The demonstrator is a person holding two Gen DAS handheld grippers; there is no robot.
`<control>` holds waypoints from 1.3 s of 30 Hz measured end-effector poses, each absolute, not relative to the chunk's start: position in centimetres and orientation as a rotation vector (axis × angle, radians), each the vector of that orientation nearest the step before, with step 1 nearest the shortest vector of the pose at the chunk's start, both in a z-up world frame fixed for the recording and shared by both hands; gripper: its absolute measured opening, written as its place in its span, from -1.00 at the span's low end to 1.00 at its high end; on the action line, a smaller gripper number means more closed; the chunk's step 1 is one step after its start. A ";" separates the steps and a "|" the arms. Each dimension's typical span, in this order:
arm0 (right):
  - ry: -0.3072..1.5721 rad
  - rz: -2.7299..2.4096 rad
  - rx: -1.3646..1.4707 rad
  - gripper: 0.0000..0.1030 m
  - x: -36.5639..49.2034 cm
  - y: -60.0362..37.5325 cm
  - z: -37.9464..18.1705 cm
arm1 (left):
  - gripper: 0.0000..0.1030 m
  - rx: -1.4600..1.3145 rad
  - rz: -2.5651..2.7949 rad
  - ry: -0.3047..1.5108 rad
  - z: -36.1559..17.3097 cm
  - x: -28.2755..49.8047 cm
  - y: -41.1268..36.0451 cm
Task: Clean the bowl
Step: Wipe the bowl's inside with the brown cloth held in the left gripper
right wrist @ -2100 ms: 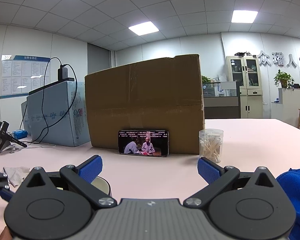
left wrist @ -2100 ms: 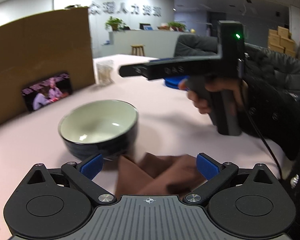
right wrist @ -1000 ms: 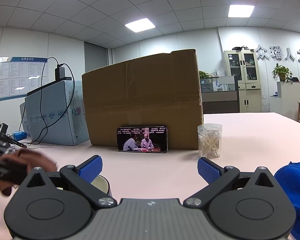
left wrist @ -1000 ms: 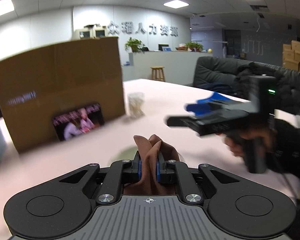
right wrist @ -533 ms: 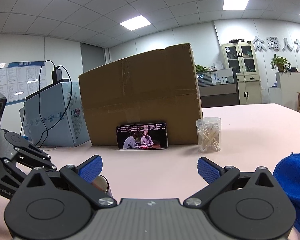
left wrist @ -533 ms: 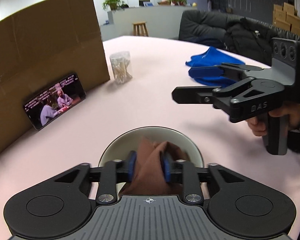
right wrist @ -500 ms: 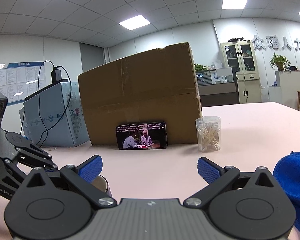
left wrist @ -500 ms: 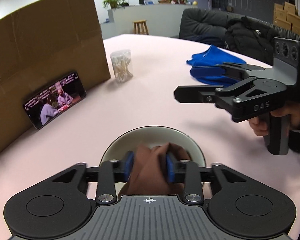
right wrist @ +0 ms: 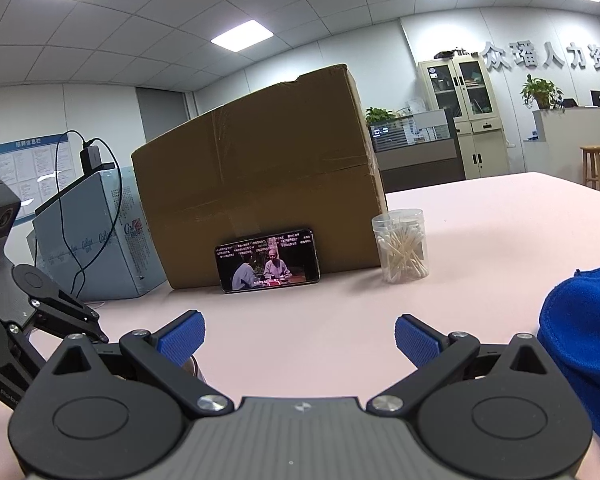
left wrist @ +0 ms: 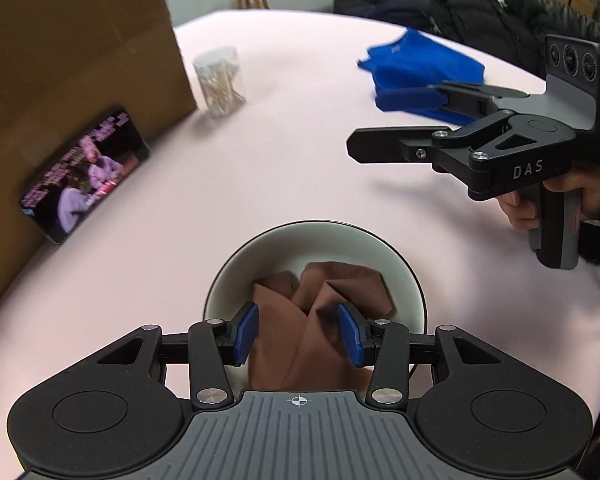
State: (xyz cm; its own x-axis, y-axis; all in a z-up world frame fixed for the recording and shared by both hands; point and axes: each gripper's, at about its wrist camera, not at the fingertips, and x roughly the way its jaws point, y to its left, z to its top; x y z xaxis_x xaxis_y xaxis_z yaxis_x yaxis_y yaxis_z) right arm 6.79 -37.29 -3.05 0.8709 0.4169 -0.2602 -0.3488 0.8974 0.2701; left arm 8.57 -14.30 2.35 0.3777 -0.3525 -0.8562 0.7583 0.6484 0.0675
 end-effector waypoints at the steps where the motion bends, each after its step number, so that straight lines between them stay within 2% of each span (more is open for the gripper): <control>1: 0.321 0.403 0.219 1.00 6.8 -37.3 -3.1 | -0.22 0.494 -0.754 0.961 2.0 9.0 -14.3; 2: 0.322 0.403 0.219 1.00 6.8 -37.3 -3.1 | -0.41 0.487 -0.759 0.988 1.7 9.4 -14.4; 6: 0.336 0.406 0.227 1.00 7.0 -37.3 -3.2 | -0.61 0.435 -0.798 1.015 1.4 10.1 -14.2; 19: 0.348 0.407 0.237 1.00 7.1 -37.3 -3.2 | -0.61 0.489 -0.763 0.962 1.2 10.3 -14.8; 26: 0.342 0.398 0.233 1.00 6.9 -37.1 -3.1 | -0.61 0.526 -0.790 0.993 1.4 9.2 -14.9; 39: 0.339 0.399 0.223 1.00 6.7 -36.9 -3.0 | -0.57 0.485 -0.742 0.939 1.1 10.1 -15.1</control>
